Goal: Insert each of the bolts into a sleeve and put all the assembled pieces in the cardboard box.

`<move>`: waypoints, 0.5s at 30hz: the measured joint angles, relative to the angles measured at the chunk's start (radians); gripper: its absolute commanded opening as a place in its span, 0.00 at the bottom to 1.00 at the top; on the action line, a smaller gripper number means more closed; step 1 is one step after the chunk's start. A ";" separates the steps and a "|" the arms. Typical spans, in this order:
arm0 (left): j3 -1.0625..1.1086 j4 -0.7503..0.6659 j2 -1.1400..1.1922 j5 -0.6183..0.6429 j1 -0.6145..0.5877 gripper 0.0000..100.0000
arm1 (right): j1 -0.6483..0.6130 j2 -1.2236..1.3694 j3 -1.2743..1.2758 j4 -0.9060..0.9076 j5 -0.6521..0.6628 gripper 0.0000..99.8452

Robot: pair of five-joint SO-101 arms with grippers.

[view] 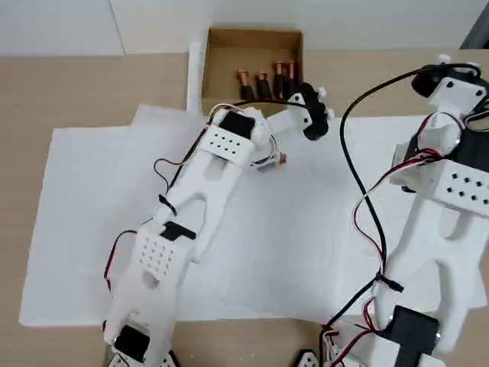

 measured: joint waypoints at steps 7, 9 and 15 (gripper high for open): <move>-0.135 0.000 0.129 -0.003 0.018 0.18 | 0.000 0.000 0.000 -0.002 0.000 0.00; -0.160 0.009 0.144 -0.003 0.025 0.13 | 0.000 0.000 0.000 -0.002 0.000 0.00; -0.230 0.084 0.166 -0.003 0.057 0.00 | 0.000 0.000 0.000 -0.002 0.000 0.01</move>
